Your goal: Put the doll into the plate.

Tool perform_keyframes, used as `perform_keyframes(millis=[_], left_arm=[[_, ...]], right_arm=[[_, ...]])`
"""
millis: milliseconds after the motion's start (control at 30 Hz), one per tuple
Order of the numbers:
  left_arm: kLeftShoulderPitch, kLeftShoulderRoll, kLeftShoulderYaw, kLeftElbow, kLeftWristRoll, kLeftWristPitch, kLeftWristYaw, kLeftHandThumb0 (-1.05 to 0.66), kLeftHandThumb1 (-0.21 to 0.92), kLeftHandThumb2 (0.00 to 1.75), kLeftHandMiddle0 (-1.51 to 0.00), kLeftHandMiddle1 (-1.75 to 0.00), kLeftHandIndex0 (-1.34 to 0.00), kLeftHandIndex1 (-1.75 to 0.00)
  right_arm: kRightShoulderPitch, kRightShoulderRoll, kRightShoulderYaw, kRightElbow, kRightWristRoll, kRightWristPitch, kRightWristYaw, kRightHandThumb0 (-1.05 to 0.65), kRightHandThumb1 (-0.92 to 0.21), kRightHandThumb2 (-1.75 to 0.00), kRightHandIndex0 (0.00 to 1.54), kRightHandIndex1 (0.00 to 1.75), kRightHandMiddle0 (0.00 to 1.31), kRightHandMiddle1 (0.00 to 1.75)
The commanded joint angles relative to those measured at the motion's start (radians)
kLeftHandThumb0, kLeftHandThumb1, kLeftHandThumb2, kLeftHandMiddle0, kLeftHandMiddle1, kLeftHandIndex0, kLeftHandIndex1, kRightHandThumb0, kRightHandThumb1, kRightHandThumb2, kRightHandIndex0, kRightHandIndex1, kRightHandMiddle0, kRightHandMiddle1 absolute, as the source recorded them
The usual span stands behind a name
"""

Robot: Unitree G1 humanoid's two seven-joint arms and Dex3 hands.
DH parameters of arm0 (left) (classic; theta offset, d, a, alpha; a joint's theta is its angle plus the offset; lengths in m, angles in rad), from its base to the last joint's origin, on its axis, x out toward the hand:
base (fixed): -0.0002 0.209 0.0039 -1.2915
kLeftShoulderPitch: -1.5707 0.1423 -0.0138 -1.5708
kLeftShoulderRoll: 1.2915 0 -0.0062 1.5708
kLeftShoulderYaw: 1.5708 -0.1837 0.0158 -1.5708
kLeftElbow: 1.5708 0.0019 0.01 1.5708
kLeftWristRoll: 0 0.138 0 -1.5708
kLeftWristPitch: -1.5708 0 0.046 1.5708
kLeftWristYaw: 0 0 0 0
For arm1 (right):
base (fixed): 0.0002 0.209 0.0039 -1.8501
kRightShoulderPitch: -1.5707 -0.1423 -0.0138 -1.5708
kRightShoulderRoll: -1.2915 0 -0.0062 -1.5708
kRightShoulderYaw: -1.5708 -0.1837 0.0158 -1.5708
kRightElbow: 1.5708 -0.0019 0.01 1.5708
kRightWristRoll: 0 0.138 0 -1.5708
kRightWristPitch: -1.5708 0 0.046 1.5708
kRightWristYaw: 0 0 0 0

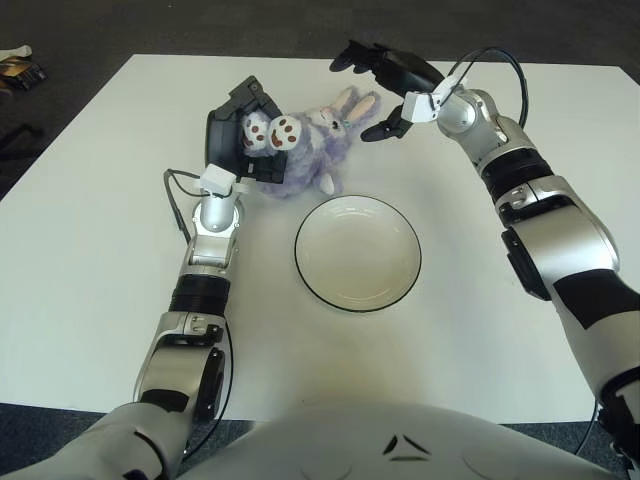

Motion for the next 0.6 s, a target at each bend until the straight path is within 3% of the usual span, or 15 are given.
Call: perform_keyframes(millis=[0,333,567], left_arm=[[0.005,-0.010,0.000,-0.012,-0.016,-0.003,-0.016,0.56,0.10,1.58,-0.79,-1.75,-1.05,-1.75],[0.002,-0.024,0.000,-0.004,-0.033,-0.030,-0.043,0.56,0.10,1.58,-0.79,-1.75,-1.05,-1.75],[-0.006,-0.028,0.000,0.012,-0.024,-0.068,-0.046,0.56,0.10,1.58,-0.79,-1.75,-1.04,-1.75]], right_arm=[[-0.039,0.011,0.033,0.015,-0.032,0.005,0.029,-0.53,-0.16,-1.03,0.00,0.98,0.00,0.72],[-0.068,0.029,0.080,0.061,-0.082,-0.016,-0.007,-0.66,-0.25,-0.93,0.00,0.76,0.00,0.62],[-0.081,0.052,0.099,0.082,-0.095,-0.006,-0.009,-0.64,-0.25,-0.92,0.00,0.47,0.00,0.60]])
